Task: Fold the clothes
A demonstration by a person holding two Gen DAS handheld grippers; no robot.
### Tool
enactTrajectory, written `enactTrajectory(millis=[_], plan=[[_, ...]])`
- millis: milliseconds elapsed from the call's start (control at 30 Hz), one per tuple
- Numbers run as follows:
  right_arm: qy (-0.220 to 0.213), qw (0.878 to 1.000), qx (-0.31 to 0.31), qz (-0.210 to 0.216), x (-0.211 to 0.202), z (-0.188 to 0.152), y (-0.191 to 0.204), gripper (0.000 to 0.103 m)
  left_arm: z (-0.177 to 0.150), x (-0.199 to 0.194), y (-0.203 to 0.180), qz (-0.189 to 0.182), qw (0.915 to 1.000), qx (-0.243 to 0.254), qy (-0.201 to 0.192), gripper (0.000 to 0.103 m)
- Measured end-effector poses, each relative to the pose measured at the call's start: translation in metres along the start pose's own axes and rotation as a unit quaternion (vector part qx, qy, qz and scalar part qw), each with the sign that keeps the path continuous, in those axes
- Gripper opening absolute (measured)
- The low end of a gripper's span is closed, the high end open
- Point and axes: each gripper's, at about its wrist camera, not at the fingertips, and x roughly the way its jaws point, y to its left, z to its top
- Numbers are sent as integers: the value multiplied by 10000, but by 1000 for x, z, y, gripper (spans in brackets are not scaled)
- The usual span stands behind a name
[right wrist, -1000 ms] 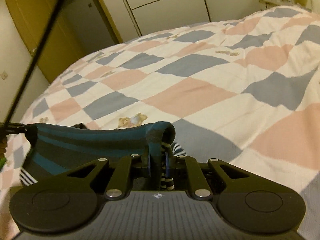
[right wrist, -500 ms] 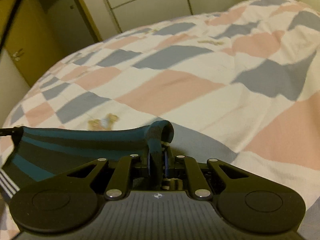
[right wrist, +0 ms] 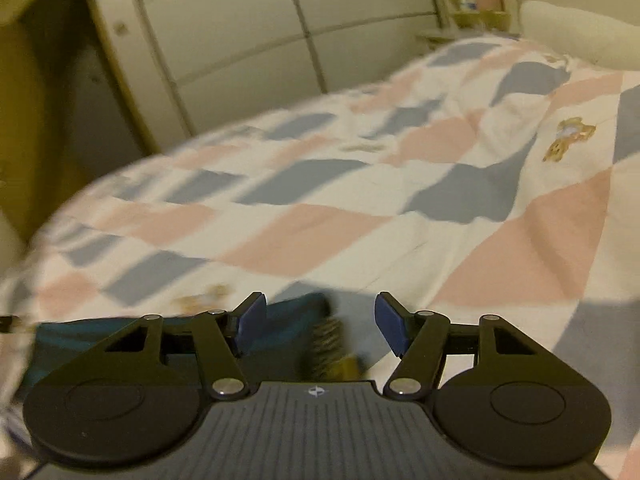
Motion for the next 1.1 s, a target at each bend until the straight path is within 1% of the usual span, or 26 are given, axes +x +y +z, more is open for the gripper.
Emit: enactTrajectory(millis=[33,100,133,167,233,267,300,367,400,433,467,533,567,633,667,767,800,833,867,900,1000,1100], plan=[[44,9999,-76,136,-11,-10,6,46,-14,-5,-7,-129,9999,38,73,26],[175,9988,-301,338,-29,-32,21,39,-41,-10,-20,-375,9991,64,212,26],[252,9979,-408,428,-37,-44,28,38,-55,-13,-27,-498,9983,77,281,27],[354,9974,-433,461,-39,-55,30,38,-67,-10,-29,-492,9980,74,381,27],[614,9969,-335,369,-34,-76,28,37,-82,5,-26,-183,9982,153,545,25],[744,9963,-286,323,-32,-87,27,33,-85,12,-23,0,9980,206,590,19],[820,9962,-197,213,-29,-94,22,24,-84,18,-19,174,9977,158,638,11],[800,9967,119,-119,-25,-95,7,23,-77,14,-17,363,9978,6,561,11],[737,9965,345,-198,-27,-90,2,26,-73,9,-21,486,9975,46,508,11],[661,9964,461,-252,-31,-87,0,29,-72,5,-28,596,9969,148,496,14],[569,9971,435,-273,-37,-83,2,29,-72,1,-36,690,9960,254,504,17],[422,9982,387,-181,-48,-83,12,29,-75,-3,-52,831,9938,455,590,27],[404,9985,357,-103,-51,-85,18,29,-79,2,-59,969,9912,557,715,28],[541,9980,310,-87,-45,-93,27,36,-87,15,-70,1352,9830,770,978,28],[634,9975,289,-121,-40,-96,28,36,-89,19,-74,1490,9797,825,1056,28],[697,9970,316,-141,-42,-98,30,37,-88,19,-91,1811,9731,870,1129,28],[696,9969,333,-137,-45,-98,31,39,-87,16,-96,1839,9727,839,1138,29],[695,9969,349,-134,-47,-98,32,44,-87,12,-101,1838,9731,774,1153,29],[695,9968,366,-131,-49,-98,34,47,-87,7,-105,1831,9736,699,1170,29],[694,9968,382,-128,-52,-99,35,54,-87,3,-111,1842,9737,661,1165,30],[692,9966,432,-118,-59,-99,38,59,-86,-7,-122,1897,9732,618,1143,34],[690,9964,481,-109,-66,-99,42,65,-88,-14,-130,1958,9722,568,1156,35]])
